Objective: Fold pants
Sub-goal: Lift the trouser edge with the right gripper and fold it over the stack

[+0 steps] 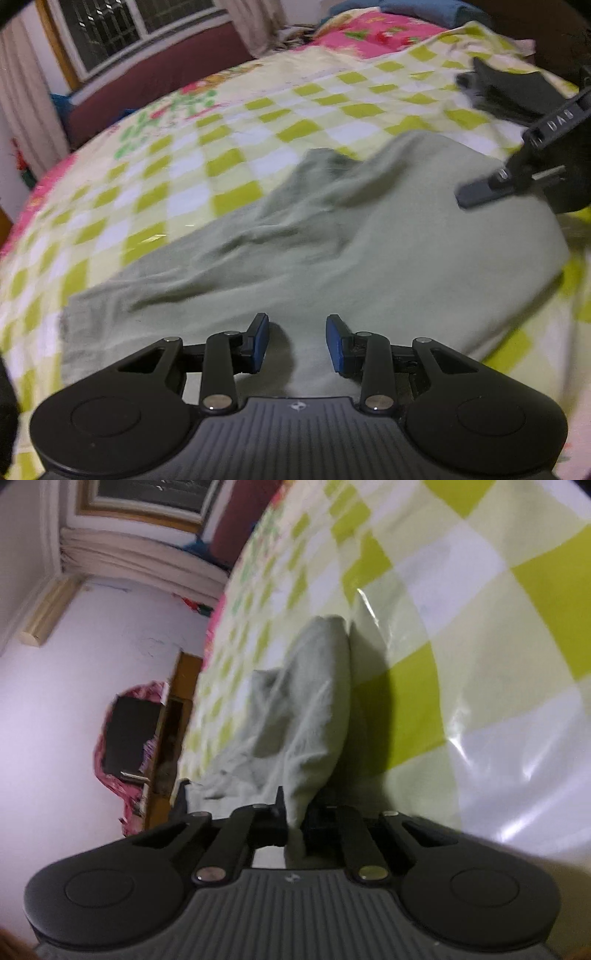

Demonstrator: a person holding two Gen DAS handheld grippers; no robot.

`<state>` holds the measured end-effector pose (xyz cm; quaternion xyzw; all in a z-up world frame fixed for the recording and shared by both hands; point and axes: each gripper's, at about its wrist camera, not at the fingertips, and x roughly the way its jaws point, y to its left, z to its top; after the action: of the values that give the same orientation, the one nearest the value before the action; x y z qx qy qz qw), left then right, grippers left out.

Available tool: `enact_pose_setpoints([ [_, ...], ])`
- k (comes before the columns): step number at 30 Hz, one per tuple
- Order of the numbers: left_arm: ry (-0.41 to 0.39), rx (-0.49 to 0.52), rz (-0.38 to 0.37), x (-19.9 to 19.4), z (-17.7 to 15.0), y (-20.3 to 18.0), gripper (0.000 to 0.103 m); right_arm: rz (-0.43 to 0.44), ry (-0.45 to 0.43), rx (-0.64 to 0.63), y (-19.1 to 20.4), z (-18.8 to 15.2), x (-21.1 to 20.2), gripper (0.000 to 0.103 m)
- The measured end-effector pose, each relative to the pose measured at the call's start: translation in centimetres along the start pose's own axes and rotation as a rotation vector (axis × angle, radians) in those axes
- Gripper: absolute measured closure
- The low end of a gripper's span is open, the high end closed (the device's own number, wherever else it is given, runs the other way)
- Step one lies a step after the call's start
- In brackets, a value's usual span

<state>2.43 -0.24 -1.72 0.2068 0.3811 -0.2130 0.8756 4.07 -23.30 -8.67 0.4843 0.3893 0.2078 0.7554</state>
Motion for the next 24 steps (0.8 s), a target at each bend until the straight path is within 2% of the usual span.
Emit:
enact_pose_setpoints([
  [2,-0.013,0.036,-0.034,-0.2,0.1,-1.5,0.056,0.0,-0.057,0.035,-0.7,-0.1,-2.1,0.098],
  [7,-0.07,0.1,-0.142,-0.7,0.5,-5.1,0.055,-0.101,-0.161,0.079,-1.9,-0.6,-6.6,0.098],
  [9,-0.089,0.098,-0.174,-1.1,0.7,-5.5,0.053,-0.173,-0.192,0.033,-0.8,-0.9,-7.7,0.098],
  [11,-0.102,0.084,-0.175,-1.4,0.5,-5.3,0.052,-0.217,-0.207,0.001,0.9,-1.0,-8.2,0.098],
  [18,-0.136,-0.073,-0.109,-2.9,-1.1,-0.3,0.05,-0.299,-0.185,-0.179,9.3,-1.9,-5.8,0.097],
  [24,-0.189,-0.191,-0.119,-4.6,-2.8,3.0,0.05,-0.319,-0.127,-0.293,15.4,-4.4,0.5,0.097],
])
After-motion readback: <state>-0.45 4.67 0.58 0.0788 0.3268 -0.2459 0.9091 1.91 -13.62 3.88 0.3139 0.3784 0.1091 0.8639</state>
